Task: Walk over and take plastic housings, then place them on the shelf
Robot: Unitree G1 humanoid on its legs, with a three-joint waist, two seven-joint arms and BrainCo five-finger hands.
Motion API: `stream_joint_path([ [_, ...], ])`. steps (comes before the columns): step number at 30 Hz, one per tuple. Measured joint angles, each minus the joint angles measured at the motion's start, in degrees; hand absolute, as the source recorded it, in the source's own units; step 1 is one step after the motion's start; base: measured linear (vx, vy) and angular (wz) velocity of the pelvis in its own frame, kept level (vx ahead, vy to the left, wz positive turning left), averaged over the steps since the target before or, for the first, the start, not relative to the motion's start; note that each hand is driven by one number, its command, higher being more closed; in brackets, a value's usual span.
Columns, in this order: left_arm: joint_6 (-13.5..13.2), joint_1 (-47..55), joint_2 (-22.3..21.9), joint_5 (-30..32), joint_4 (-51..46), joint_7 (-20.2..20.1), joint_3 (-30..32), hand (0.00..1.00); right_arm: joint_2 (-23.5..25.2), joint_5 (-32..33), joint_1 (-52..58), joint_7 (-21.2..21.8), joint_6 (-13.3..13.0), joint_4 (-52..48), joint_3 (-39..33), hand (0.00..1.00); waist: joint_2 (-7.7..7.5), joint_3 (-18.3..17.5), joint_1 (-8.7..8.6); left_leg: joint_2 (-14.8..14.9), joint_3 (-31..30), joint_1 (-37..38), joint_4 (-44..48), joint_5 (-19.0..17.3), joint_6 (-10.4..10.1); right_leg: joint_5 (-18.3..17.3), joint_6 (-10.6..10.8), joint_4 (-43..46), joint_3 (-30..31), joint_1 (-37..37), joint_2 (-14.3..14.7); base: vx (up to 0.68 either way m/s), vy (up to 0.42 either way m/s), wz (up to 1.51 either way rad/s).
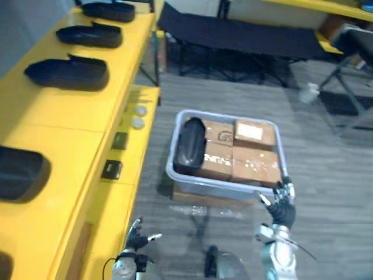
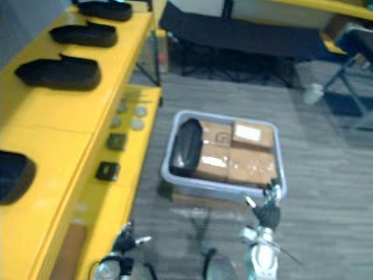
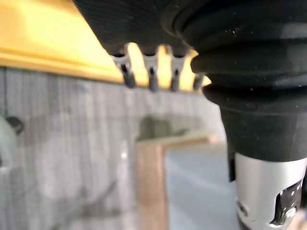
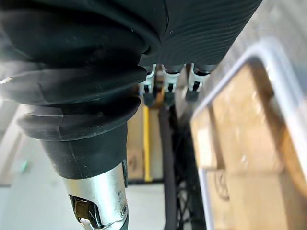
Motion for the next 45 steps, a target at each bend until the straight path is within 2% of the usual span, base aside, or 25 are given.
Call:
stream_joint_path([
  [1,-0.19,0.35,0.24,-1.71,0.26,0.48,0.23,0.0,0.06,-0.08,-0.27,0.98,0.58,0.44,0.55,0.0,-1.08,-0.22,0.06,1.46,0.97,-1.65,2.67,-0.06,-0.11,1.08,5.22,-3.39,-0.47,0.15,0.43,-0.02,-0.254,-1.04],
  [2,-0.58,0.15,-0.91,-3.86,0.58,0.89,1.48,0.0,-0.66,-0.12,-1.71,1.84,0.92,1.24,0.56,0.0,-0.33,0.14,0.51,3.98,1.51,-2.98,4.05,0.23,-0.32,1.49,5.81,-7.43,-3.29,0.28,3.14,-0.02,-0.264,-1.11],
  [5,-2.23,-0.08,-3.18,-6.19,0.85,1.37,2.45,0.0,-1.71,-0.13,-3.28,2.22,1.8,2.13,1.06,0.0,0.92,1.2,0.27,6.63,1.4,-4.02,5.46,0.3,-0.47,2.86,8.0,-16.6,-3.69,2.01,7.31,-0.03,-0.245,-0.88],
  [6,-2.28,-0.27,-3.97,-6.2,0.87,1.97,2.41,0.0,-2.61,-0.04,-3.56,2.77,3.03,3.51,1.01,0.0,1.85,1.85,0.42,6.91,-0.46,-3.0,5.36,0.34,-0.44,3.57,7.63,-17.65,-1.92,2.47,8.7,-0.08,-0.154,-0.79],
  [7,-2.31,-0.24,-4.55,-7.37,1.34,3.19,2.4,0.0,-3.58,-0.22,-3.61,3.22,4.2,5.48,1.03,0.0,2.21,1.96,0.39,5.92,-3.29,-1.41,3.92,0.67,-0.45,3.77,7.51,-17.77,-0.06,3.03,9.08,-0.08,-0.106,-0.75],
  [8,-2.34,-0.23,-4.93,-8.74,1.59,3.7,2.47,0.0,-3.91,-0.43,-3.43,3.17,4.61,6.34,1.0,0.0,2.33,1.96,0.34,5.0,-4.53,-0.14,2.32,0.76,-0.58,4.02,7.62,-18.1,0.63,3.43,9.08,-0.08,-0.033,-0.61],
  [10,-4.39,0.25,-6.0,-9.91,2.64,3.87,2.33,0.0,-5.42,-0.76,-1.1,3.11,4.78,7.17,-0.9,0.0,3.25,1.46,0.13,1.94,-6.46,3.38,-3.02,1.64,-2.07,5.4,8.52,-20.06,2.27,4.24,8.72,-0.06,0.017,-0.33],
  [11,-4.87,0.51,-6.18,-9.86,2.56,3.88,2.29,0.0,-5.38,-0.72,-0.41,3.14,4.67,7.14,-1.71,0.0,3.09,1.42,0.01,1.09,-6.63,3.34,-3.85,1.57,-2.27,6.14,8.92,-21.23,2.55,4.25,8.32,-0.13,0.095,-0.16],
  [12,-5.04,0.51,-6.13,-9.74,2.47,3.94,2.36,0.0,-5.33,-0.49,0.7,3.31,4.68,7.16,-2.5,0.0,3.31,1.28,0.1,0.29,-6.62,3.34,-4.51,1.39,-3.95,7.58,9.33,-23.1,3.13,4.27,8.0,-0.11,0.092,-0.11],
  [16,-5.24,1.05,-4.84,-8.58,3.13,5.07,3.44,0.0,-4.05,3.28,2.29,5.86,4.89,7.28,-2.91,0.0,1.95,1.74,0.11,-2.44,-7.21,3.2,-4.29,0.15,-4.74,11.66,10.17,-28.61,3.49,6.06,6.0,-0.12,0.094,-0.07],
  [20,-5.17,1.04,-4.67,-8.12,3.13,5.49,3.48,0.0,-3.44,3.23,2.06,5.96,5.42,7.36,-2.93,0.0,1.67,1.34,0.11,-4.12,-9.8,1.94,-3.54,-0.65,-4.45,12.4,10.05,-29.32,3.19,6.1,4.9,-0.06,0.063,0.1],
  [23,-4.24,0.94,-4.53,-8.17,3.15,5.64,3.48,0.0,-3.29,3.23,-0.46,7.17,8.57,8.65,-2.88,0.0,1.8,1.27,0.33,-4.65,-12.41,0.49,-2.2,-1.01,-3.9,12.57,10.05,-29.34,2.53,5.99,4.8,0.0,0.024,0.12],
  [26,-3.71,0.91,-4.37,-8.21,3.13,5.94,3.49,0.0,-3.27,3.24,-3.16,7.11,9.06,9.06,-2.81,0.0,2.17,1.4,0.67,-4.89,-14.29,-0.8,-1.12,-1.3,-3.62,13.05,10.69,-29.35,1.73,5.84,4.7,0.01,0.024,0.13],
  [28,-3.31,0.91,-4.38,-8.41,3.1,6.32,3.57,0.0,-3.67,3.32,-8.24,6.82,9.11,11.29,-3.01,0.0,2.27,1.67,2.06,-5.27,-16.28,-1.06,-1.13,-1.47,-3.31,13.09,10.73,-29.35,1.55,5.84,4.68,0.01,0.026,0.05],
  [32,-4.05,0.79,-4.7,-8.46,2.89,6.68,4.05,0.0,-5.67,3.28,-17.22,5.12,9.09,14.31,-3.71,0.0,3.05,2.33,3.68,-5.48,-19.09,-2.75,-0.24,-1.51,-3.22,13.07,10.71,-29.35,-0.84,6.34,4.51,-0.03,0.01,0.29],
  [34,-4.68,0.78,-5.0,-8.71,2.6,6.65,4.34,0.0,-7.03,3.9,-20.97,4.25,8.83,14.96,-5.41,0.0,4.46,3.18,4.89,-5.7,-20.77,-2.74,-0.05,-1.51,-3.2,12.78,10.58,-29.35,-2.63,7.83,4.3,-0.04,0.0,0.34],
  [36,-4.82,0.84,-5.02,-8.18,2.59,6.0,4.67,0.0,-7.33,3.91,-21.73,3.99,8.62,14.91,-6.73,0.0,5.02,3.37,4.95,-6.14,-21.97,-3.06,-0.03,-1.54,-3.15,12.06,11.05,-29.32,-4.17,8.69,3.86,-0.03,0.011,0.46],
  [39,-5.98,0.92,-5.0,-5.61,2.55,4.07,4.89,0.0,-7.13,6.29,-19.85,3.56,8.38,14.65,-8.59,0.0,5.64,3.47,4.96,-7.25,-24.44,-3.75,0.18,-1.69,-2.67,8.82,11.98,-25.8,-7.05,9.17,2.17,-0.01,0.068,0.58],
  [42,-6.42,0.97,-4.88,-3.43,2.45,2.95,6.05,0.0,-3.93,10.45,-13.72,3.77,6.69,12.0,-8.95,0.0,4.65,4.03,4.89,-8.28,-25.44,-3.37,2.89,-3.99,-1.44,2.25,12.92,-13.34,-7.06,6.91,-1.71,0.07,0.148,0.26],
  [43,-6.8,0.98,-4.52,-1.54,2.13,3.12,6.22,0.0,-1.98,12.41,-11.91,4.19,5.78,10.98,-8.46,0.0,3.71,4.58,4.89,-8.89,-25.16,-2.32,3.92,-4.94,-1.28,-0.34,12.06,-7.69,-5.05,5.4,-3.35,0.1,0.137,0.01],
  [45,-6.56,0.96,-3.02,-1.09,1.16,3.41,6.16,0.0,0.37,13.0,-10.06,4.55,4.76,10.6,-7.03,0.0,2.2,5.05,4.42,-9.17,-24.77,-1.28,4.55,-5.12,-1.22,-0.9,11.6,-5.08,-2.7,5.08,-3.92,0.1,0.099,-0.02],
])
